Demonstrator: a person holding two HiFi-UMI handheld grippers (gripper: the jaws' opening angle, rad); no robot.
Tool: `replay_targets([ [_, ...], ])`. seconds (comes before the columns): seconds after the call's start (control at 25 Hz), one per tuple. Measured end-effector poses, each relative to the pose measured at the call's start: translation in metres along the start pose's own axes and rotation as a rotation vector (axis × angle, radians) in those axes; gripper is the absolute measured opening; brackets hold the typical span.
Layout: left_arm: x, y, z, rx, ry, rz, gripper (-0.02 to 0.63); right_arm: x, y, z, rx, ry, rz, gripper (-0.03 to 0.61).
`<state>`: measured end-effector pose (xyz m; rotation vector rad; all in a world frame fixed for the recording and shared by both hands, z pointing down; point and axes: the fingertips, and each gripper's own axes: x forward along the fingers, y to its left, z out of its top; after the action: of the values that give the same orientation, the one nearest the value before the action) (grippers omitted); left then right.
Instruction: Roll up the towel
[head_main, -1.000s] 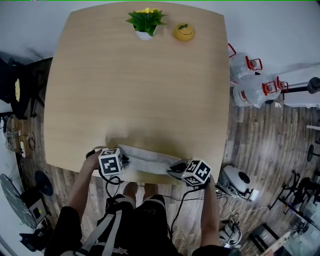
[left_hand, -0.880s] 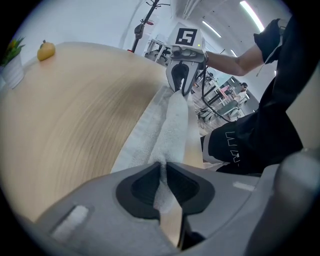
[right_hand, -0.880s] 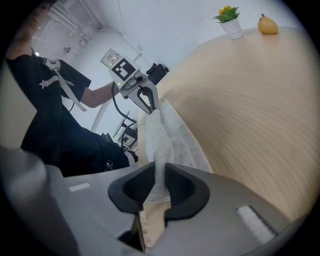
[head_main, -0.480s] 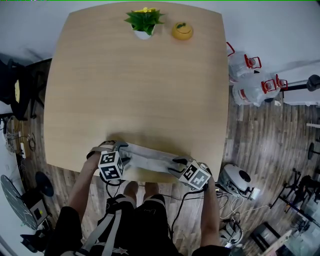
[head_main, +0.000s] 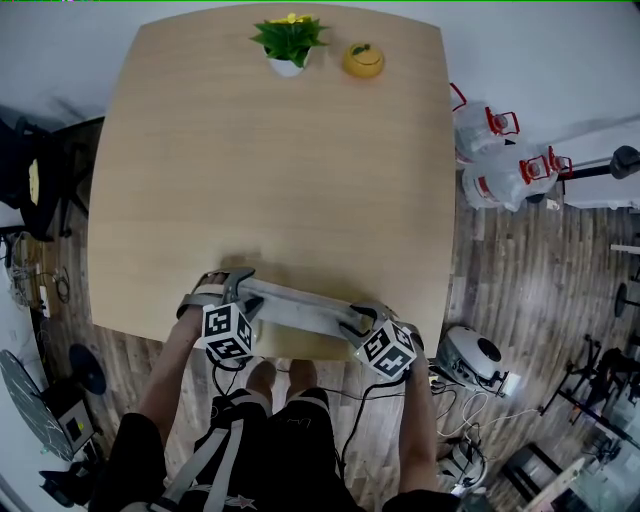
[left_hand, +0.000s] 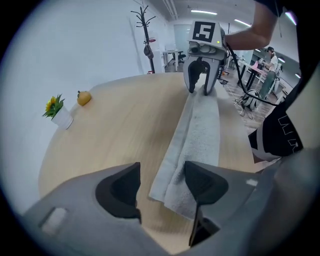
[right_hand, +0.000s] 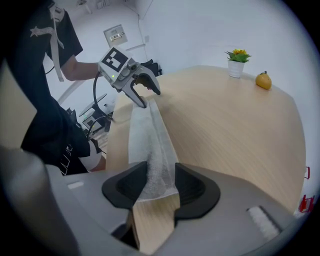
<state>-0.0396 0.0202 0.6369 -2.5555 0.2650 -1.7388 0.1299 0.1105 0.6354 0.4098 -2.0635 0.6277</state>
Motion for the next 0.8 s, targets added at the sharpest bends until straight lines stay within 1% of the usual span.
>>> replay_targets([
  [0.08, 0.000, -0.003, 0.001, 0.009, 0.002, 0.007, 0.289, 0.001, 0.002, -0.001, -0.011, 0.001, -0.024, 0.179],
  [0.2, -0.002, -0.002, 0.000, 0.007, -0.001, 0.035, 0.288, -0.001, 0.001, 0.000, -0.021, -0.008, -0.069, 0.180],
  [0.36, -0.010, -0.002, 0.003, 0.016, -0.008, 0.091, 0.281, -0.011, 0.003, 0.006, -0.039, -0.045, -0.138, 0.212],
  [0.44, -0.017, -0.003, 0.007, 0.016, -0.030, 0.121, 0.275, -0.018, 0.007, 0.009, -0.043, -0.065, -0.168, 0.230],
  [0.52, -0.026, -0.004, 0.010, 0.016, -0.059, 0.157, 0.275, -0.025, 0.011, 0.011, -0.054, -0.083, -0.210, 0.232],
  [0.68, -0.050, -0.005, 0.014, 0.022, -0.123, 0.254, 0.275, -0.037, 0.024, 0.016, -0.088, -0.121, -0.321, 0.230],
  [0.72, -0.056, -0.007, 0.013, 0.022, -0.136, 0.274, 0.267, -0.038, 0.028, 0.016, -0.099, -0.125, -0.348, 0.230],
  [0.8, -0.064, -0.015, 0.013, 0.020, -0.158, 0.290, 0.228, -0.038, 0.038, 0.015, -0.116, -0.127, -0.392, 0.222],
])
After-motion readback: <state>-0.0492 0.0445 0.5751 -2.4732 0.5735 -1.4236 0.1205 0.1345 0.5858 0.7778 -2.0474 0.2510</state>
